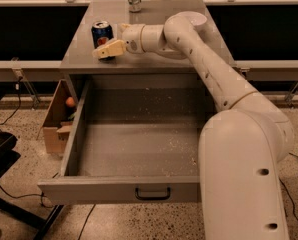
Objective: Pick pepsi can from top drawer and place on counter
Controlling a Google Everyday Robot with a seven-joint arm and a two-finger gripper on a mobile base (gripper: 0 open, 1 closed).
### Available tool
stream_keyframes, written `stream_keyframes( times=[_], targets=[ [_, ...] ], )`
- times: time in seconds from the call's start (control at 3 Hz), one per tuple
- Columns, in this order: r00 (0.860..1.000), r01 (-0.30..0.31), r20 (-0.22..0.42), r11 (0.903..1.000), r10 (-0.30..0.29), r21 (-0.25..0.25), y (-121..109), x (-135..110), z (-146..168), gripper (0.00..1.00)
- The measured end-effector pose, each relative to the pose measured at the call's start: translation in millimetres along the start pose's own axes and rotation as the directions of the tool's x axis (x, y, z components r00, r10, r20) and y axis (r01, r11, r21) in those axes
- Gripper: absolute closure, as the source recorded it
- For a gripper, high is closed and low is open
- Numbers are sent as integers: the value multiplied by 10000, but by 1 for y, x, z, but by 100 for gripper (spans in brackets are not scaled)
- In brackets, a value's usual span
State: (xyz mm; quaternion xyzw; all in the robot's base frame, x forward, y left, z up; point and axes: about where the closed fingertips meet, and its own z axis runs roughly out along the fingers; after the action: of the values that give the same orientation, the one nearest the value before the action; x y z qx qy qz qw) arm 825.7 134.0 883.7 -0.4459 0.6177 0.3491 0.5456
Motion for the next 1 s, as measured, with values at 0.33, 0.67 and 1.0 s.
stream_keyframes(
  times=[0.33,0.67,1.0],
  targets=[
    [9990,378,215,9991,-382,207,1,-19,-20,0],
    [9943,876,-624,9960,-865,154,17,-39,-60,0],
    [9472,1606,-2803,9870,-1556,-52,67,-66,-126,0]
  ],
)
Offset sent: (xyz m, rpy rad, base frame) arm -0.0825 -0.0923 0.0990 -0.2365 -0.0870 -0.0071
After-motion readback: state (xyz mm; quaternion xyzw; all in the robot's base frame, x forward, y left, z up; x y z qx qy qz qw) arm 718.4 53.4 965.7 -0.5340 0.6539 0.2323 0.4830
